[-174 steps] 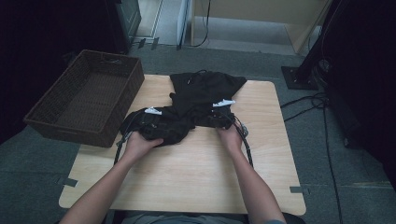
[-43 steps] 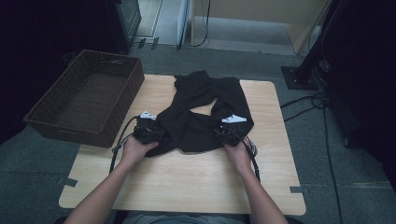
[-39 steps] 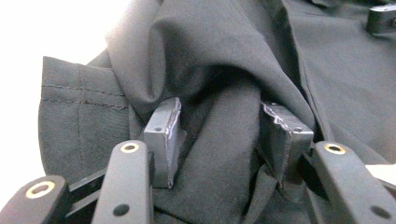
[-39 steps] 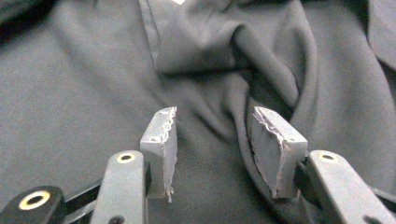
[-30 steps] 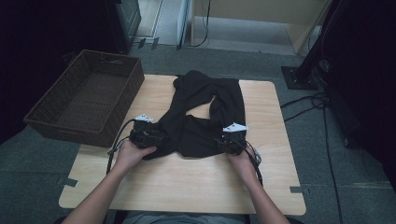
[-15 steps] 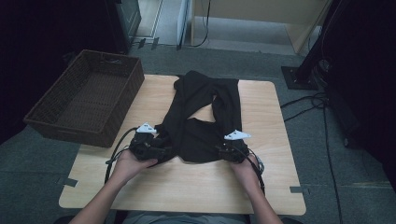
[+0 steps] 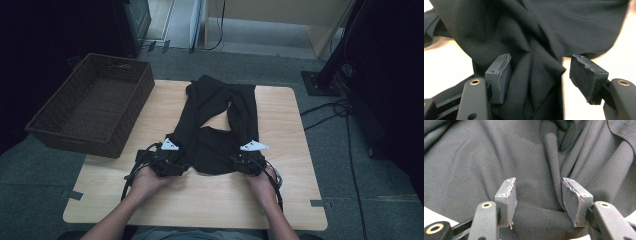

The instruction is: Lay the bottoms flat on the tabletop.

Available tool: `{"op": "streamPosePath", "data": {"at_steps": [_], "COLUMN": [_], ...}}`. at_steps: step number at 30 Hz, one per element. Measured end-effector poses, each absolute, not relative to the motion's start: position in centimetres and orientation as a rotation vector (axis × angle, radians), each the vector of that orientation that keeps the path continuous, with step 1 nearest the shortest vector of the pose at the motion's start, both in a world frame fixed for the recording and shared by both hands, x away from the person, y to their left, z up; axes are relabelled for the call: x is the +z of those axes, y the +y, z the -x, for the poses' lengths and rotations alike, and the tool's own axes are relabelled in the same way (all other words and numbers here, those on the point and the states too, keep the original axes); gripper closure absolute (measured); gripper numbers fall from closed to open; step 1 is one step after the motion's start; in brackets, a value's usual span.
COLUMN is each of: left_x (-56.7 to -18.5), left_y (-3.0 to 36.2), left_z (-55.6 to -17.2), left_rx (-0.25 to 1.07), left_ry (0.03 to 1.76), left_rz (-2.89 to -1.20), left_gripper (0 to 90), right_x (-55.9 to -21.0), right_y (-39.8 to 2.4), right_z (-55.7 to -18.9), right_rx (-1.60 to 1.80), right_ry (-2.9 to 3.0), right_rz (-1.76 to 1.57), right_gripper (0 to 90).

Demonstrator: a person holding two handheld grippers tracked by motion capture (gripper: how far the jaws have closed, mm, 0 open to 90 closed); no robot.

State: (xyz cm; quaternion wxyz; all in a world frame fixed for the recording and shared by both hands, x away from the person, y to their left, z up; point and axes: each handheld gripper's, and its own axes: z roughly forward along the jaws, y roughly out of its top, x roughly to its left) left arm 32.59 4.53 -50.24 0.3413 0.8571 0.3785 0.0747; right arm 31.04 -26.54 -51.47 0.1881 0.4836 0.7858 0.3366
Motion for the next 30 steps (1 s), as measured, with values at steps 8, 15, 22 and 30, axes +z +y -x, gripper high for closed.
{"op": "streamPosePath", "data": {"at_steps": [8,15,22,30], "left_x": [-50.7,-46.8,-44.9,-48.7], "left_y": [4.7,7.6,11.0,10.8], "left_z": [-33.5,-33.7,-33.5,-35.2], "left_rx": [0.348,0.221,0.198,-0.005], "left_ry": [0.945,0.976,1.046,1.132], "left_rz": [-2.215,-2.054,-1.956,-2.050], "left_gripper": [83.3,84.9,84.8,84.5], "right_x": [-51.9,-51.9,-51.6,-50.9], "right_y": [-26.5,-28.0,-30.4,-30.9], "right_z": [-31.4,-31.8,-32.1,-32.2], "right_rx": [0.990,0.971,0.915,0.924], "right_ry": [2.180,2.146,2.105,2.070], "right_rz": [-1.338,-1.381,-1.465,-1.496], "right_gripper": [44.5,45.7,47.1,46.5]}}
